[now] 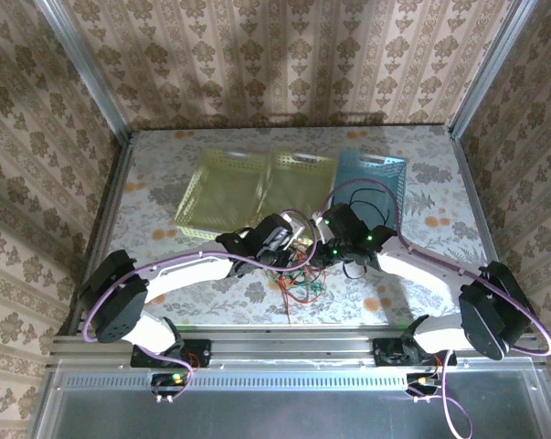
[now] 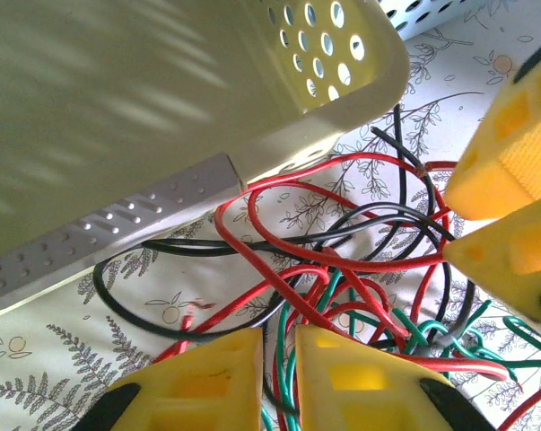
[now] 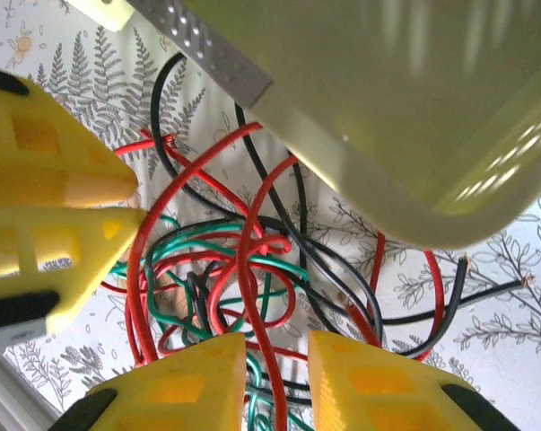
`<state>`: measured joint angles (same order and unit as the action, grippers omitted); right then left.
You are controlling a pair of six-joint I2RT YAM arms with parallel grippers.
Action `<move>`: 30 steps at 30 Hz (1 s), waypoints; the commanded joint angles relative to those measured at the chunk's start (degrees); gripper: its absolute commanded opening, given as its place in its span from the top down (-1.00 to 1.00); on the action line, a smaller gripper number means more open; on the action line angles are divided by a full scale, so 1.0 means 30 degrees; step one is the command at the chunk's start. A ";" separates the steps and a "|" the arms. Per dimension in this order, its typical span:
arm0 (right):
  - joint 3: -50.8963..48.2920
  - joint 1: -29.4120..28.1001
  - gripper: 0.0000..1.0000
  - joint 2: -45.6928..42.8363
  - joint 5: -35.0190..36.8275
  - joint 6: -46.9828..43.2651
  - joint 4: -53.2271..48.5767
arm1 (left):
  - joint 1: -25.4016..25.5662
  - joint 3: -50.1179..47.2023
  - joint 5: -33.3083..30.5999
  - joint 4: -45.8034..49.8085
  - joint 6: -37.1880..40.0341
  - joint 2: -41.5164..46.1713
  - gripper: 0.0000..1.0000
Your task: Untangle the cables
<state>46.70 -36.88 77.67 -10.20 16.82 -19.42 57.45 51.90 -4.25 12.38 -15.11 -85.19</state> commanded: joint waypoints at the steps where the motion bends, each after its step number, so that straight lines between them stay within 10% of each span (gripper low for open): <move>1: 0.0881 0.0064 0.44 0.0409 -0.0382 -0.0266 -0.0178 | 0.0098 0.0425 0.0099 0.0314 0.0213 -0.0099 0.62; 30: 0.0181 -0.1250 0.46 0.2072 -0.0586 -0.0201 -0.0931 | 0.0651 0.0745 -0.1555 0.3280 -0.0928 -0.0542 1.00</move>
<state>47.68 -40.77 82.54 -13.67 15.27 -20.73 58.76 51.90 -7.38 22.02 -16.93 -86.59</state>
